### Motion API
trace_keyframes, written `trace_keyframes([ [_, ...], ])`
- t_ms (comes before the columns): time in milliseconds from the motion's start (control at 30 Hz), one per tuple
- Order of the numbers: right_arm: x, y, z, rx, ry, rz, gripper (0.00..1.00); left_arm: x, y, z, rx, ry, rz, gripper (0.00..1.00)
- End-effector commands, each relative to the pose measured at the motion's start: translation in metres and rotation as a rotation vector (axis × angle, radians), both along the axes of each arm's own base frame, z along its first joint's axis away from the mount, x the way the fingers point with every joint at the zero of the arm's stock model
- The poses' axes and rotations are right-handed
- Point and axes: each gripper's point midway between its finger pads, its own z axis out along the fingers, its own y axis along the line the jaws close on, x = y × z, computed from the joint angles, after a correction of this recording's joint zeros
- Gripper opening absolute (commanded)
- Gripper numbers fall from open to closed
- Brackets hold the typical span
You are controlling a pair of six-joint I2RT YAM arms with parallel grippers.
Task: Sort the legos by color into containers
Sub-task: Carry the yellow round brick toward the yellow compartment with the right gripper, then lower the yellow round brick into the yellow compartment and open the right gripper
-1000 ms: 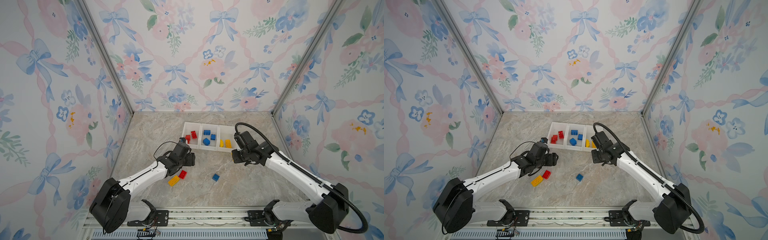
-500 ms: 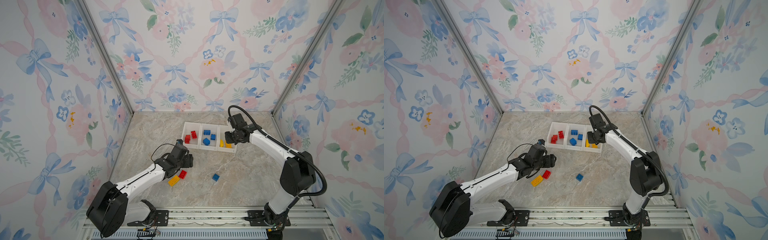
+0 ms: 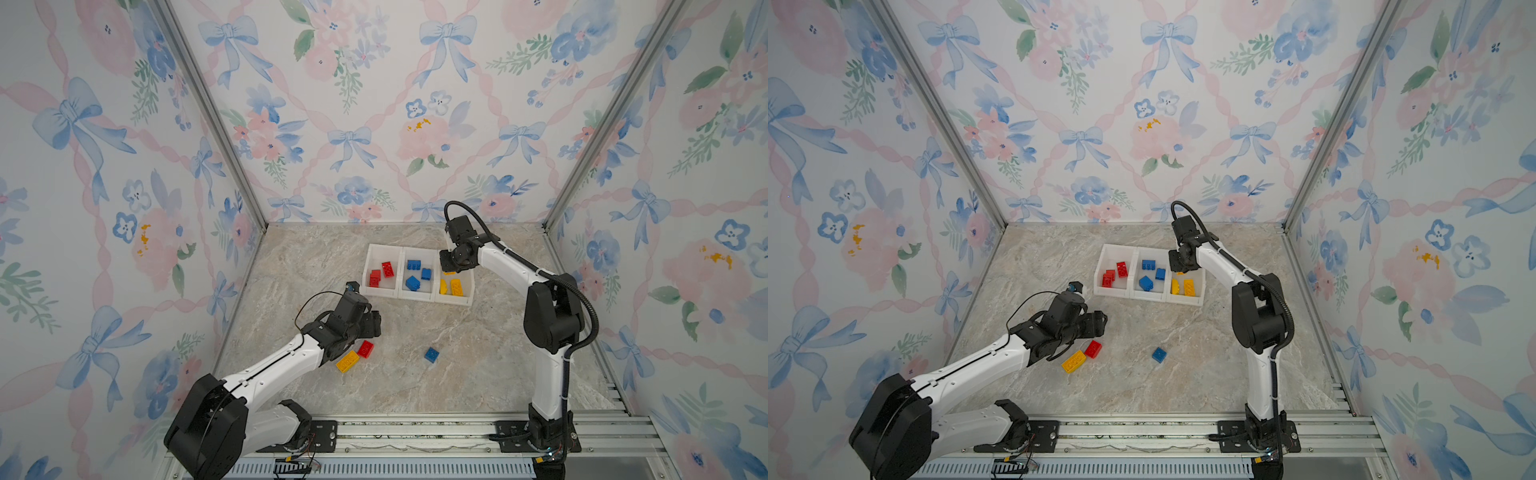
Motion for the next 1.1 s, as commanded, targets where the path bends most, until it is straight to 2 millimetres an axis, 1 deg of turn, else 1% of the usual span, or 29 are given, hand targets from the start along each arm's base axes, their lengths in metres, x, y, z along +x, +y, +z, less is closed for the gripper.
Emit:
trace_keyframes([
  [0, 0.007, -0.004, -0.004, -0.019, 0.013, 0.007, 0.21, -0.001, 0.007, 0.001, -0.010, -0.005, 0.034, 0.81],
  [100, 0.010, -0.006, -0.009, -0.021, 0.026, 0.004, 0.33, -0.002, 0.008, 0.002, -0.015, -0.009, 0.040, 0.82],
  [167, 0.010, -0.005, -0.012, -0.020, 0.030, 0.005, 0.38, -0.002, 0.009, 0.003, -0.017, -0.011, 0.043, 0.82],
  [267, 0.009, -0.005, -0.009, -0.013, 0.027, 0.002, 0.47, -0.003, 0.008, 0.003, -0.021, -0.010, 0.041, 0.82],
  [400, 0.005, -0.005, -0.003, 0.001, 0.017, -0.003, 0.48, -0.003, 0.008, 0.003, -0.023, -0.010, 0.042, 0.83],
  [533, -0.001, -0.006, 0.008, 0.015, 0.000, -0.007, 0.49, -0.004, 0.010, 0.003, -0.024, -0.010, 0.045, 0.83],
  [800, -0.028, -0.007, 0.027, 0.040, -0.019, -0.005, 0.56, -0.006, 0.007, 0.000, -0.030, 0.003, 0.027, 0.83],
  [1067, -0.069, 0.002, 0.041, 0.065, -0.016, 0.014, 0.67, -0.010, 0.005, -0.004, -0.030, 0.017, 0.008, 0.83],
])
